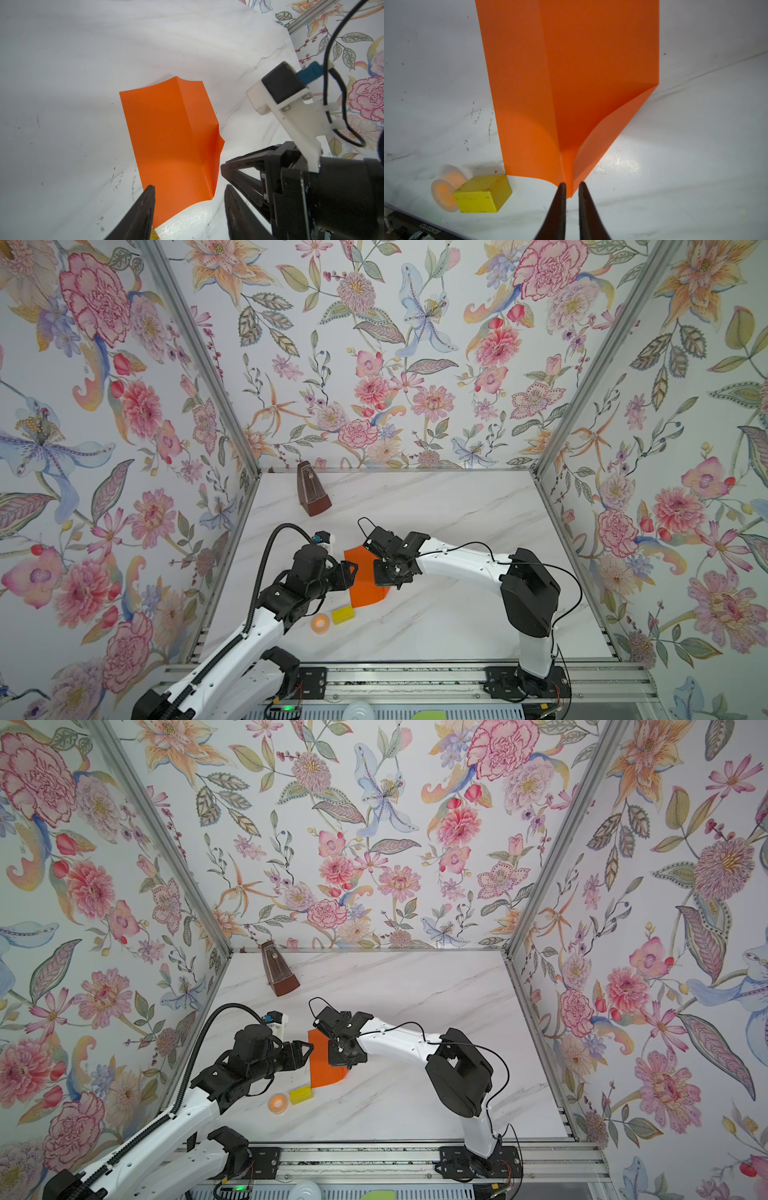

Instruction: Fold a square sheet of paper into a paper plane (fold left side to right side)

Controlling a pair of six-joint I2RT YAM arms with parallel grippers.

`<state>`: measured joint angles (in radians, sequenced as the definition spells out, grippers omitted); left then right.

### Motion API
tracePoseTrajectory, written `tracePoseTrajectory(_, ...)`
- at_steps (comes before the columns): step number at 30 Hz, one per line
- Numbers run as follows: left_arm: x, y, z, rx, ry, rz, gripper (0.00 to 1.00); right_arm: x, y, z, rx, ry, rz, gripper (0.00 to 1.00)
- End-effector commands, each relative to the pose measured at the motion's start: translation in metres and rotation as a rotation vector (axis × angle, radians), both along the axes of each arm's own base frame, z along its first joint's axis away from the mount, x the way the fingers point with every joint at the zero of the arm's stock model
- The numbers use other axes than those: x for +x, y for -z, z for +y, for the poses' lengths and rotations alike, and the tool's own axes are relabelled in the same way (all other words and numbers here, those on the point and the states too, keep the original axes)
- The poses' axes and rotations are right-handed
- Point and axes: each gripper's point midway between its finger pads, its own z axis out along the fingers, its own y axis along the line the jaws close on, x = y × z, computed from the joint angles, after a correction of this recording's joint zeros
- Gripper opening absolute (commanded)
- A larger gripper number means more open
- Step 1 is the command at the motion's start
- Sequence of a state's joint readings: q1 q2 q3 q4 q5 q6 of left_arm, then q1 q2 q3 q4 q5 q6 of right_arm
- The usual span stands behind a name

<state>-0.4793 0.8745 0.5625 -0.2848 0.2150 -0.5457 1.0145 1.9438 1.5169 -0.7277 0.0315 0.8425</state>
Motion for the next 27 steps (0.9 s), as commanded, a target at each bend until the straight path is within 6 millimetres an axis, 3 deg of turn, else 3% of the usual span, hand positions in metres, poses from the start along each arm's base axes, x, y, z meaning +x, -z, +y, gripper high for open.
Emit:
tracePoseTrajectory(1, 0.0, -0.008, -0.001, -0.007, 0.03, -0.021, 0.56, 0.002, -0.019, -0.002, 0.015, 0.0, -0.01, 0.12)
tracePoseTrajectory(4, 0.001, -0.006, -0.002, -0.008, 0.03, -0.017, 0.56, 0.005, -0.024, -0.004, 0.028, -0.003, -0.015, 0.16)
tracePoseTrajectory(7, 0.001, 0.001, -0.001, -0.003, 0.017, -0.001, 0.56, 0.007, -0.025, -0.006, 0.025, 0.004, -0.022, 0.3)
tracePoseTrajectory(10, 0.001, 0.01, 0.002, 0.002, 0.002, 0.017, 0.56, 0.005, -0.019, -0.006, 0.007, 0.007, -0.015, 0.53)
tracePoseTrajectory(13, 0.0, 0.026, 0.003, -0.003, -0.003, 0.055, 0.57, 0.006, -0.007, -0.011, -0.028, 0.019, -0.006, 0.62)
tracePoseTrajectory(18, -0.003, 0.068, 0.001, 0.024, 0.01, 0.17, 0.35, 0.006, 0.008, 0.004, -0.037, -0.035, 0.023, 0.69)
tracePoseTrajectory(22, -0.002, 0.089, -0.001, 0.043, 0.027, 0.226, 0.17, 0.011, 0.021, 0.015, -0.043, -0.061, 0.039, 0.7)
tracePoseTrajectory(27, 0.0, 0.108, 0.008, 0.092, 0.015, 0.272, 0.09, 0.018, 0.033, 0.017, -0.054, -0.051, 0.057, 0.69)
